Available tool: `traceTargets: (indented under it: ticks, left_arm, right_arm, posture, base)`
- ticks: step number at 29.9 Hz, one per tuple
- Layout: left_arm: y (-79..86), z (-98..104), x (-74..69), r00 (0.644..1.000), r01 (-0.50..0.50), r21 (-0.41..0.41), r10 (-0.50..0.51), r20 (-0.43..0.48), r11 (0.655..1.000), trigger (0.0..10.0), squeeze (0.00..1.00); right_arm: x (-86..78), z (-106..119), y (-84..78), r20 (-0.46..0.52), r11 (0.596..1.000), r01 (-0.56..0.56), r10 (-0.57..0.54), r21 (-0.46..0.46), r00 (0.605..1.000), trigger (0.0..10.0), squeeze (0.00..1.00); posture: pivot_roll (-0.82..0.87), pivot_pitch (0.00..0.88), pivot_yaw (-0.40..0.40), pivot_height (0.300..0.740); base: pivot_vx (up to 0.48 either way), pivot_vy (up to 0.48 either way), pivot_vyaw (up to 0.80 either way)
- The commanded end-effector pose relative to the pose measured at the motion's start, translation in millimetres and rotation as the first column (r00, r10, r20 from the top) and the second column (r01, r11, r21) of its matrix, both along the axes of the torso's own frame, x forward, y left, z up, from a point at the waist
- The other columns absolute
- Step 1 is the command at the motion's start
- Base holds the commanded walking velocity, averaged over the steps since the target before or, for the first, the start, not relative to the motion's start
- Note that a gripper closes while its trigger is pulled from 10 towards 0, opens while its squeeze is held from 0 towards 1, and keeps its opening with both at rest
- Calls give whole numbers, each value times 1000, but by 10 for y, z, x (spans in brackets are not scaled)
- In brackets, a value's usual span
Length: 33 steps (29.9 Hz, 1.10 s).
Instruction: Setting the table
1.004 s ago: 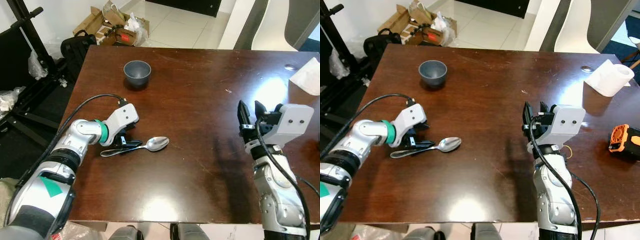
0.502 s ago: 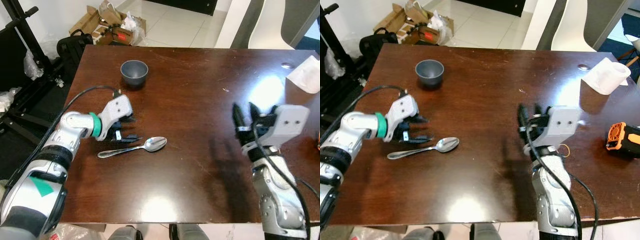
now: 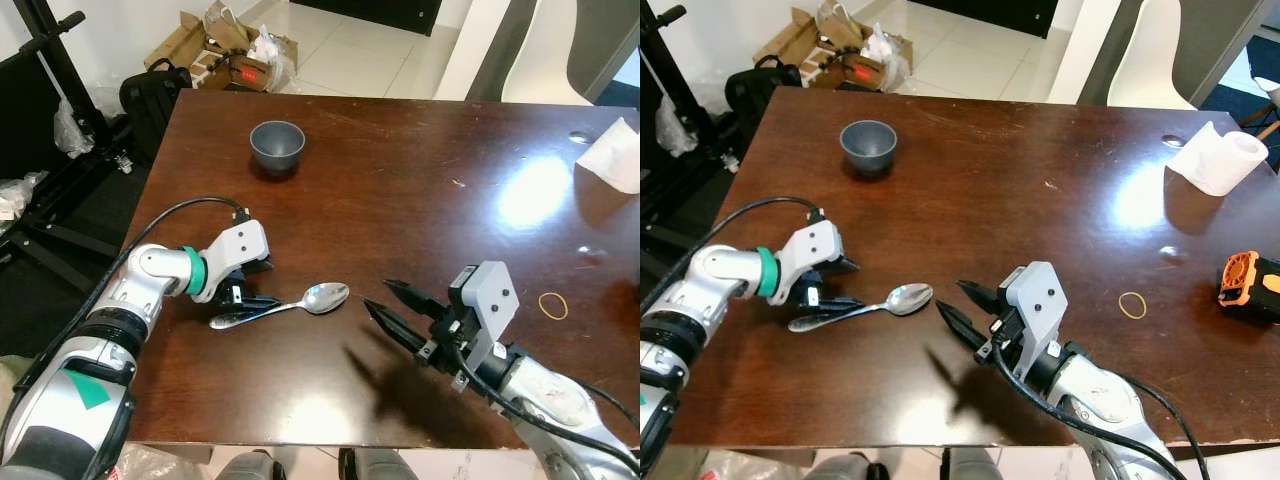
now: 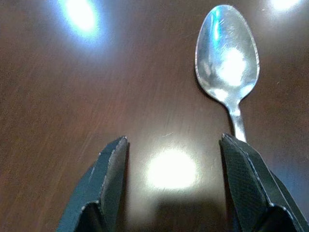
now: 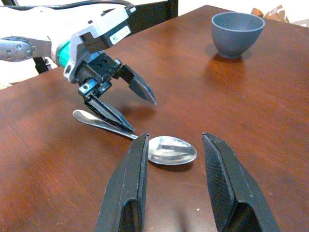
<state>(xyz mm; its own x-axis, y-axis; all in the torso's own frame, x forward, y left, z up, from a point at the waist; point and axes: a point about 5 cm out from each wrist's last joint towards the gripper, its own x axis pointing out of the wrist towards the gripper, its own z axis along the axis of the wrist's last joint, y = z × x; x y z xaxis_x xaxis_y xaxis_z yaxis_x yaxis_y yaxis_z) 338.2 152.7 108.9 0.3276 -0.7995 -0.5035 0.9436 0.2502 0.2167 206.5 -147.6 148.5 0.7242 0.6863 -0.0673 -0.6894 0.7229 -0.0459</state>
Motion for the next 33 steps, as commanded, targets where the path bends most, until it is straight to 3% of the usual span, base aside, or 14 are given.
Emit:
traceTargets:
  ticks: [1, 5, 13, 17, 22, 33]
  left_arm:
    - [-82, 42, 4, 1000, 30, -24, -30, 5, 999, 10000, 0]
    - [-205, 162, 20, 996, 82, -67, -79, 39, 994, 10000, 0]
    - [-191, 266, 18, 992, 116, -60, -112, 65, 991, 10000, 0]
    - [-116, 155, -90, 987, 153, -4, -153, 40, 988, 10000, 0]
    - [-28, -51, -152, 992, 120, 105, -123, 16, 987, 10000, 0]
    - [-97, -194, -199, 995, 71, 59, -67, -69, 996, 10000, 0]
  right_arm:
    - [-19, 17, -22, 0, 1000, 0, 0, -11, 1000, 10000, 0]
    - [-10, 70, -32, 1, 1000, 0, 0, -11, 1000, 10000, 0]
    - [12, 91, -11, 12, 1000, 10, -10, 5, 1000, 10000, 0]
    - [30, 81, 24, 14, 999, 20, -20, 34, 1000, 10000, 0]
    - [39, 37, 32, -3, 998, 32, -32, 55, 999, 10000, 0]
    - [61, 15, 14, -14, 997, 41, -40, 59, 999, 10000, 0]
  posture:
    - [-60, 6, 40, 740]
    - [-60, 9, 43, 740]
    - [-52, 11, 44, 740]
    - [-47, 13, 48, 740]
    - [-42, 14, 46, 740]
    - [-38, 13, 44, 740]
  base:
    - [0, 0, 0]
    - [0, 0, 0]
    - [0, 0, 0]
    - [0, 0, 0]
    - [0, 0, 0]
    - [0, 0, 0]
